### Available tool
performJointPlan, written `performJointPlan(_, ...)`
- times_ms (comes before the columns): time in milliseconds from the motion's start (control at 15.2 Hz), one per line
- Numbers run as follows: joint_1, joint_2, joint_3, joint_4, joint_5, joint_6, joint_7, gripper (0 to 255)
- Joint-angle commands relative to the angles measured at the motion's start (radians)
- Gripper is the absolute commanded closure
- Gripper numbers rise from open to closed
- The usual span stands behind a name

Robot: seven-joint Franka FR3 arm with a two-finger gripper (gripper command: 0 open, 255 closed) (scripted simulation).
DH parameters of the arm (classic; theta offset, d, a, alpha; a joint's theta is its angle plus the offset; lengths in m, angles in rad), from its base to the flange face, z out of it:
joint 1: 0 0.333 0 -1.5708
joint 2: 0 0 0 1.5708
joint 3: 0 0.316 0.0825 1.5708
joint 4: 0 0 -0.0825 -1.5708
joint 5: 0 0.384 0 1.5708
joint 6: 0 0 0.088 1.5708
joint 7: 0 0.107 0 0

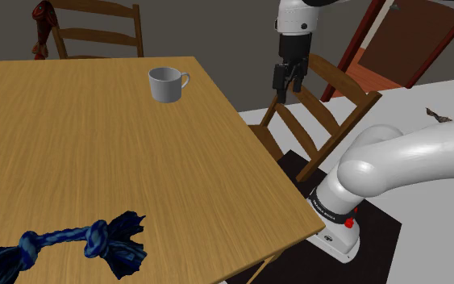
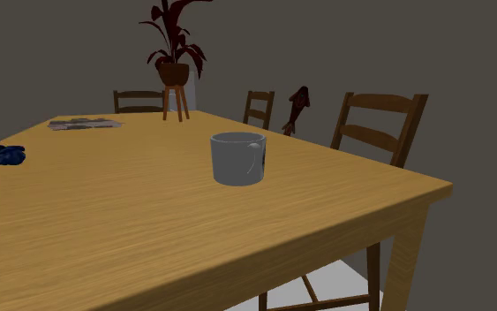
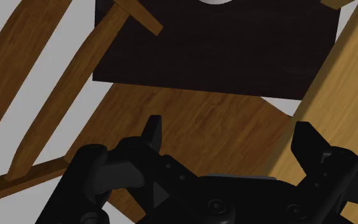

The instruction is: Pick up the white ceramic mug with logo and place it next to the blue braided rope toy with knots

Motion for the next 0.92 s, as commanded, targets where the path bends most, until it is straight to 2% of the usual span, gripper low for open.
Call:
performJointPlan(0,0.000,0.000,0.000,0.000,0.000,0.000,0.000,0)
performJointPlan(462,0.025,0.240,0.082,0.149,0.036,0.122,0.076,0)
performJointPlan(858,0.040,0.450,0.144,0.319,0.030,0.186,0.144,0)
